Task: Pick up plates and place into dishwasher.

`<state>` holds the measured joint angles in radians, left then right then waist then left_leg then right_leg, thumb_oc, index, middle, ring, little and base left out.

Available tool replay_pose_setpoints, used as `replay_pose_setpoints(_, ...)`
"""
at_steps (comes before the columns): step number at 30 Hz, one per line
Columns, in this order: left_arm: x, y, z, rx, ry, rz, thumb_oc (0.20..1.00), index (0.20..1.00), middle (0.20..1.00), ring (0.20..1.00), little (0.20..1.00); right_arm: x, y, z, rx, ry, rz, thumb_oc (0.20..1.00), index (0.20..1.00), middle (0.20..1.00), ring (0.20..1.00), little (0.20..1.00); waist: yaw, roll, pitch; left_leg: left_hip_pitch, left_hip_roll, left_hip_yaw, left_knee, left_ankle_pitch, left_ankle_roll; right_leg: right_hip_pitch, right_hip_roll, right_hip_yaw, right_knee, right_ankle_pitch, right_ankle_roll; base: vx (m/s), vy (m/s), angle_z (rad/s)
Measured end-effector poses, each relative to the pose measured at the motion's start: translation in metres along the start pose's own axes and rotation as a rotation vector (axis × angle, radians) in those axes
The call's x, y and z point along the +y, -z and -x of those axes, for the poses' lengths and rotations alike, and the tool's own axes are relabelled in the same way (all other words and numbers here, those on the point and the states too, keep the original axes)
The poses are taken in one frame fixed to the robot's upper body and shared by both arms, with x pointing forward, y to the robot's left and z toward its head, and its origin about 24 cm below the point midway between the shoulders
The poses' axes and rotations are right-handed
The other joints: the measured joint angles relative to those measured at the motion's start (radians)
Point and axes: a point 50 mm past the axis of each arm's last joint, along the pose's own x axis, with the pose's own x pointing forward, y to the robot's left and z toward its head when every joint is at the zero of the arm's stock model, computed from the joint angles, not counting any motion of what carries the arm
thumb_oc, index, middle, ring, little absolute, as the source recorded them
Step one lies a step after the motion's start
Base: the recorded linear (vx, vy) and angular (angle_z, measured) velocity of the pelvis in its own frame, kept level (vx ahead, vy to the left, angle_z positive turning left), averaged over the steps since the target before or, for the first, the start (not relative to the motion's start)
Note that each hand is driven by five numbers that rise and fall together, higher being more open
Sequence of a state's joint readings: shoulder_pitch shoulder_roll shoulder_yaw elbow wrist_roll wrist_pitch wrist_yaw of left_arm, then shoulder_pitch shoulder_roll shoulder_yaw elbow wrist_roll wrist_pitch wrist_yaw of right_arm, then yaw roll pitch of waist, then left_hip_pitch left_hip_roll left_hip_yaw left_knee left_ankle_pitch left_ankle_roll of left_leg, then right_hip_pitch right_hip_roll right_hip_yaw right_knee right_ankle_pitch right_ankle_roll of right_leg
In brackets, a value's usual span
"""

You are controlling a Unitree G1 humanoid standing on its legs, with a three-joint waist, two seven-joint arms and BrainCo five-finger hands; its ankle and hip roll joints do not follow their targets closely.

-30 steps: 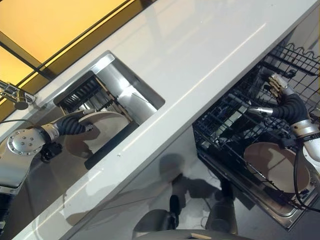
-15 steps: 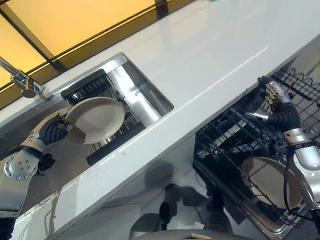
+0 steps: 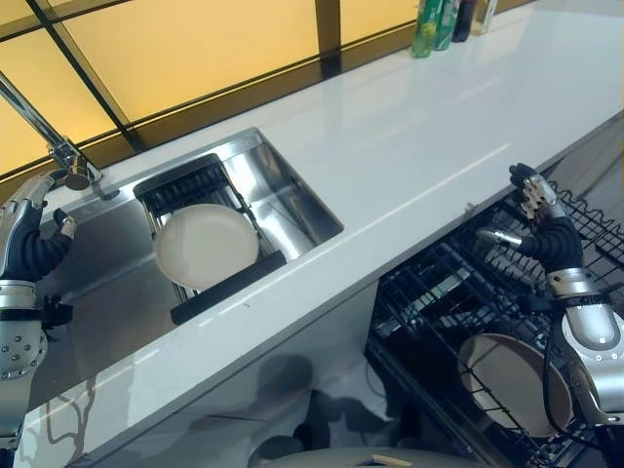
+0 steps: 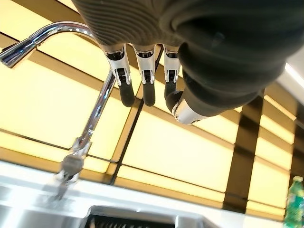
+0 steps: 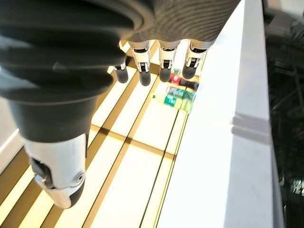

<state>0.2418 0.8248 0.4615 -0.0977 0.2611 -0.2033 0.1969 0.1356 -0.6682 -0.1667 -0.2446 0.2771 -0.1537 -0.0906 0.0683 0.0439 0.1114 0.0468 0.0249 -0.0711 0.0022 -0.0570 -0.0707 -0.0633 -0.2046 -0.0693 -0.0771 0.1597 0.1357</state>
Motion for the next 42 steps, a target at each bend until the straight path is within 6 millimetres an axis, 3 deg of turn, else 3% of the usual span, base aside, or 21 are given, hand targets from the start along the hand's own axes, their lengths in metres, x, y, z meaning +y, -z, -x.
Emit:
replay_pose_setpoints(12,-0.001,-0.001,0.002,-0.015,0.019,0.0,0.2,0.2,0.2,0.2,0.2,-0.027,0.001,0.01,0.016,0.179,0.025,1.0,1.0,1.0,1.0,1.0,-0.025,-0.008,-0.014,0.047,0.023,0.005,-0.044,0.006,-0.009,0.029,0.026,0.002,-0.012,-0.005,-0.006,-0.02,-0.041,-0.02)
replay_pose_setpoints(17,-0.01,0.003,0.002,0.036,0.176,0.031,0.216,0.216,0.216,0.216,0.216,-0.031,0.0,0.01,0.012,0.19,0.023,1.0,1.0,1.0,1.0,1.0,-0.029,-0.001,-0.019,0.047,0.023,0.008,-0.045,0.006,-0.009,0.027,0.026,0.003,-0.012,-0.004,-0.006,0.0,0.0,0.0)
replay_pose_setpoints(18,-0.015,0.005,0.003,0.066,0.227,0.05,0.529,0.529,0.529,0.529,0.529,-0.031,0.0,0.01,0.011,0.192,0.024,1.0,1.0,1.0,1.0,1.0,-0.029,0.0,-0.02,0.047,0.023,0.008,-0.045,0.006,-0.009,0.027,0.026,0.003,-0.012,-0.004,-0.006,0.01,0.031,0.0)
replay_pose_setpoints(19,-0.021,0.006,0.003,0.092,0.287,0.061,1.0,1.0,1.0,1.0,1.0,-0.031,0.0,0.01,0.011,0.191,0.024,1.0,1.0,1.0,1.0,1.0,-0.028,0.002,-0.021,0.047,0.023,0.008,-0.044,0.006,-0.009,0.027,0.026,0.003,-0.012,-0.004,-0.006,0.02,0.036,0.0)
replay_pose_setpoints(22,-0.046,0.003,0.007,0.111,0.46,0.076,1.0,1.0,1.0,1.0,1.0,-0.031,-0.001,0.01,0.006,0.189,0.025,1.0,1.0,1.0,1.0,1.0,-0.028,0.006,-0.02,0.046,0.022,0.008,-0.045,0.006,-0.009,0.026,0.026,0.003,-0.012,-0.005,-0.006,0.02,0.071,0.0)
replay_pose_setpoints(24,-0.054,-0.001,0.008,0.072,0.563,-0.005,1.0,1.0,1.0,1.0,1.0,-0.032,-0.003,0.009,0.002,0.183,0.033,1.0,1.0,1.0,1.0,1.0,-0.03,0.008,-0.019,0.045,0.021,0.01,-0.045,0.006,-0.009,0.023,0.025,0.005,-0.012,-0.004,-0.006,-0.04,0.114,-0.02)
replay_pose_setpoints(26,-0.054,-0.004,0.005,0.007,0.656,-0.143,1.0,1.0,1.0,1.0,1.0,-0.035,-0.006,0.006,-0.008,0.166,0.055,1.0,1.0,1.0,1.0,1.0,-0.03,0.013,-0.016,0.042,0.017,0.012,-0.044,0.007,-0.008,0.015,0.021,0.009,-0.012,-0.004,-0.004,-0.06,0.104,-0.04)
replay_pose_setpoints(29,-0.049,-0.008,0.001,-0.035,0.74,-0.209,1.0,1.0,1.0,1.0,1.0,-0.041,-0.013,0.002,-0.025,0.141,0.076,1.0,1.0,1.0,1.0,1.0,-0.032,0.029,-0.009,0.028,0.011,0.014,-0.044,0.009,-0.004,0.002,0.011,0.009,-0.012,-0.001,0.0,0.01,0.084,0.01)
replay_pose_setpoints(34,-0.057,-0.011,0.007,-0.079,0.884,-0.225,1.0,1.0,1.0,1.0,1.0,-0.043,-0.019,-0.002,-0.049,0.104,0.086,1.0,1.0,1.0,1.0,1.0,-0.054,0.062,0.019,0.022,0.006,0.012,-0.045,0.011,-0.002,0.002,0.009,0.007,-0.012,-0.002,0.003,0.02,0.09,0.02)
replay_pose_setpoints(42,-0.072,-0.017,0.015,-0.122,0.946,-0.187,1.0,1.0,1.0,1.0,1.0,-0.044,-0.023,-0.009,-0.062,0.078,0.104,1.0,1.0,1.0,1.0,1.0,-0.054,0.076,0.075,-0.02,-0.005,0.006,-0.025,0.012,0.0,-0.031,-0.005,0.004,-0.012,0.005,0.006,-0.04,0.089,0.03)
